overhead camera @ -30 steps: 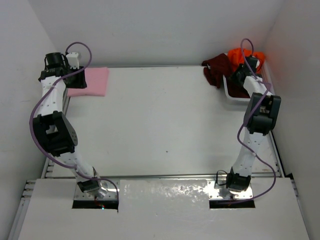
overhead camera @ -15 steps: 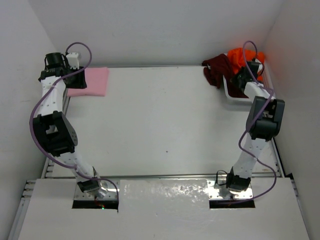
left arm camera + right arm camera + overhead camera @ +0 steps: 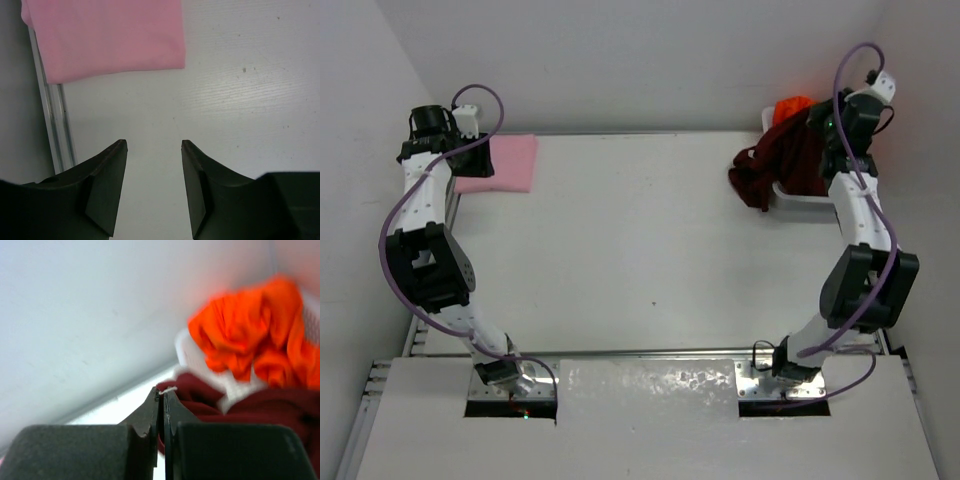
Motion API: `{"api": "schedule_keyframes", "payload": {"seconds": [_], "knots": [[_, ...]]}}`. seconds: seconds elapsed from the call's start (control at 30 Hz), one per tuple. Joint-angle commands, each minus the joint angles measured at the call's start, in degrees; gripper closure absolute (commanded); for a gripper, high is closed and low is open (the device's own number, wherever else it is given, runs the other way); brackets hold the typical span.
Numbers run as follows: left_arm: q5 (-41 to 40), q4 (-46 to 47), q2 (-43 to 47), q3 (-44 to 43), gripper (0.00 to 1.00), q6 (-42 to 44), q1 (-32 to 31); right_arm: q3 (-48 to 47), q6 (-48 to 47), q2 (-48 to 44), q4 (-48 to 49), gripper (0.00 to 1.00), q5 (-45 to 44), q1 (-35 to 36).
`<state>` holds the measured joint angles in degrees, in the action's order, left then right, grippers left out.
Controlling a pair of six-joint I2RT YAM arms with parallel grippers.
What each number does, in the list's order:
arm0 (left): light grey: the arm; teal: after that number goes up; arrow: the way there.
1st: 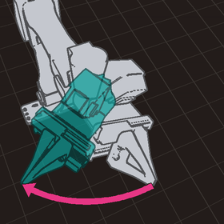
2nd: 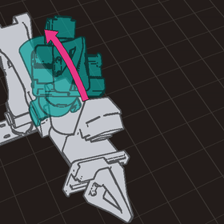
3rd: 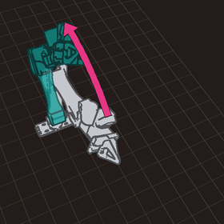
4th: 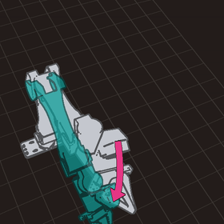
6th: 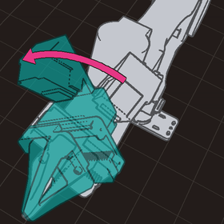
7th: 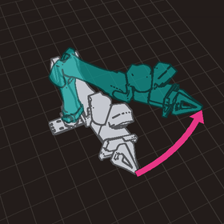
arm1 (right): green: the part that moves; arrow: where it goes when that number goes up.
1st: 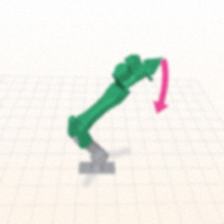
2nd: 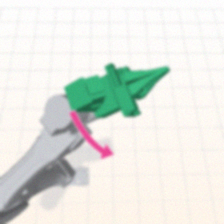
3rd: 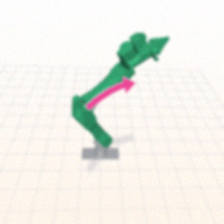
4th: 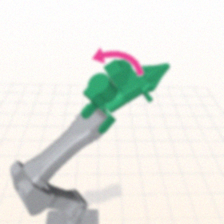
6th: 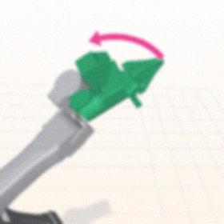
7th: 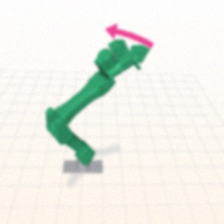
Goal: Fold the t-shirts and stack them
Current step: Grab crumpled tshirt from bin with the right arm, then move the tshirt to the center of the board
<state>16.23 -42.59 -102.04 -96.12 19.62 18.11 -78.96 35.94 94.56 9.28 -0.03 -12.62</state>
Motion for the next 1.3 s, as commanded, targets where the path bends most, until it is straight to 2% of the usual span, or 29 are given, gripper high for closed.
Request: {"api": "schedule_keyframes", "payload": {"seconds": [0.0, 0.17, 0.37, 0.53, 0.63, 0.73, 0.87, 0.93, 1.07, 1.13, 1.17, 1.2, 1.23, 1.27], "knots": [[1.61, 1.72, 1.76, -2.23, 0.54, -0.02, 0.35, -7.86, -4.03, -6.48, 4.96, 1.0, -0.59, 0.23], [2.93, 2.07, 2.81, -2.06, 0.54, -0.37, 0.35, -21.31, -6.76, -8.6, 1.27, 1.0, 3.19, 0.32], [4.6, 2.69, 4.74, -1.53, 0.54, -0.72, 0.35, -33.27, -2.73, -10.8, 0.56, 1.0, 9.86, 1.28], [5.13, 2.69, 6.59, -1.35, 0.54, -0.89, 0.35, -40.38, -1.41, -12.21, 3.63, 1.0, 13.21, 10.76], [5.39, 2.69, 7.55, -1.44, 0.54, -1.33, 0.35, -42.06, 4.99, -11.25, 7.32, 1.0, 17.07, 16.39], [5.22, 2.69, 8.43, -1.71, 0.54, -1.51, 0.35, -40.32, 11.41, -9.32, 9.61, 1.0, 19.71, 23.49], [3.73, 2.25, 9.14, -2.23, 0.54, -1.51, 0.52, -35.75, 15.97, -6.94, 10.32, 1.0, 23.66, 27.47], [3.37, 2.25, 9.75, -2.41, 0.54, -1.42, 0.87, -29.52, 18.45, -6.5, 11.29, 1.0, 28.39, 27.21], [2.93, 2.33, 11.07, -1.45, 0.54, -0.72, 1.05, -18.02, 12.68, -6.67, 6.9, 1.0, 36.49, 26.51], [3.11, 2.68, 11.69, -0.66, 0.54, -0.02, 1.05, -9.66, 11.7, -5.36, 6.98, 1.0, 40.53, 22.92], [3.19, 2.69, 11.77, -0.48, 0.54, 0.07, 1.05, -7.2, 11.43, -4.4, 6.11, 0.97, 42.12, 21.17], [3.37, 2.69, 11.86, -0.39, 0.53, 0.24, 0.96, -3.96, 10.21, -3.17, 4.54, 0.87, 42.13, 17.23], [3.89, 2.6, 11.86, -0.3, 0.53, 0.68, 1.05, -4.01, 7.68, 0.41, -4.88, 0.71, 40.83, 15.54], [4.07, 1.99, 11.69, -0.39, 0.53, 0.95, 1.05, -5.75, -1.57, 2.97, -11.76, 0.37, 35.85, 14.04]]}}
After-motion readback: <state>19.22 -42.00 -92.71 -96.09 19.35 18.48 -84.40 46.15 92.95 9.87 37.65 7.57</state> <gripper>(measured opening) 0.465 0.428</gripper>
